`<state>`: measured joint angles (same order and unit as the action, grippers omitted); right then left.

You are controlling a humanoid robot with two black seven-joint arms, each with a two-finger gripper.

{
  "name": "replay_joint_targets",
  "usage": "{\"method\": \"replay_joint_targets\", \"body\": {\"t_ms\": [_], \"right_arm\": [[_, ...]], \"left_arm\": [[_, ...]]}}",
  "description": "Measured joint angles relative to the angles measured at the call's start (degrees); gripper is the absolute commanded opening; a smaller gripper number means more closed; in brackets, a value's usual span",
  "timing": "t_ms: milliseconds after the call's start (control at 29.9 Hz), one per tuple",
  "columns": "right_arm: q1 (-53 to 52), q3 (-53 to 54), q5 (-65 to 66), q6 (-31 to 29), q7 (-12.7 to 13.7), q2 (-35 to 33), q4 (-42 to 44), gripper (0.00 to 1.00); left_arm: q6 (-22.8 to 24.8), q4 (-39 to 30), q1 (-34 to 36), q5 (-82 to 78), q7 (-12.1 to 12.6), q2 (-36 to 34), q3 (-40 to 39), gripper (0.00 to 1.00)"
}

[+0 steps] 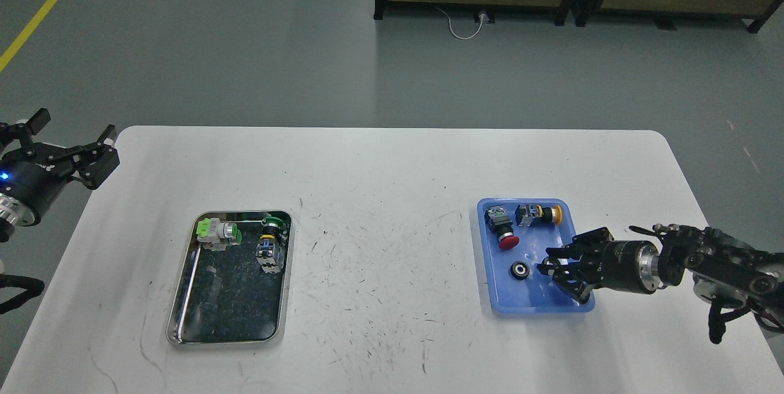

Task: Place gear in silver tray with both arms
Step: 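Carry the black gear out of the bin and set it on the table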

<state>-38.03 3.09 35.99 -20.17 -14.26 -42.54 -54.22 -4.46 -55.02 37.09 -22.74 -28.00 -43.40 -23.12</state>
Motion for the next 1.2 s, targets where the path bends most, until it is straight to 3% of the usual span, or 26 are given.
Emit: {"method": "replay_joint_targets", "body": {"t_ms": [468,1204], "right_arm": [[-6.3,-0.5,-0.1,-3.8,0.6,5.7,-3.6,0.34],[-14.5,-14.2,0.4,-3.9,0.8,26.5,0.9,0.36]], "left_arm": [[-0.9,-0.2,0.0,0.1,0.0,0.1,0.4,0.99],[-3.3,-0.4,-0.5,0.1,0.0,1.1,1.1,0.99]]}}
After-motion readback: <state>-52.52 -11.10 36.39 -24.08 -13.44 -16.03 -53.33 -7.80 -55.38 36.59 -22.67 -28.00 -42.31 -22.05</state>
